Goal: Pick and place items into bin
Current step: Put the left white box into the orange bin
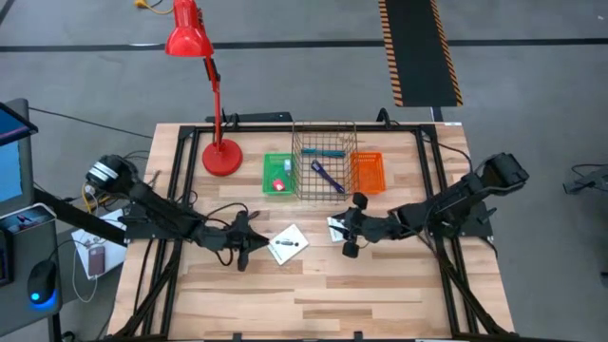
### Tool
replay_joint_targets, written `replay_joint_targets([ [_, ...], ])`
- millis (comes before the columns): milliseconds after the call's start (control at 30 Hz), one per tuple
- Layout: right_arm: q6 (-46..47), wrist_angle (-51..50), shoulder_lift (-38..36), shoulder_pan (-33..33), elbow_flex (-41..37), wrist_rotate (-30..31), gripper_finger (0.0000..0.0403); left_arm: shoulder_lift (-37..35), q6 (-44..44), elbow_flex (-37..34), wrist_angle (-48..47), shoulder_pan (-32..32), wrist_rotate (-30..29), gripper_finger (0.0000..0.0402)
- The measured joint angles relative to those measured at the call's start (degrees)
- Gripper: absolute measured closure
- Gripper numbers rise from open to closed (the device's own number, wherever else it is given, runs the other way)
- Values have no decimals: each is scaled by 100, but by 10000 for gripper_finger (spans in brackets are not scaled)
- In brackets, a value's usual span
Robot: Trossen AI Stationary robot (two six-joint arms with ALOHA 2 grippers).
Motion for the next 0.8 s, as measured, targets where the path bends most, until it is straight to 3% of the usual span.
replay_joint_targets([
  [233,1,193,753,-98,388,-272,282,1432,186,733,88,0,46,365],
  [367,-7,212,1237,-97,727,-278,282,2006,236,1184,82,-10,554,365],
  [633,-18,98,1908,-95,1258,-349,282,2425,308,1666,67,-278,564,365],
  [800,-129,56,1976,-95,1339,-559,282,2421,267,1699,40,-523,260,365],
])
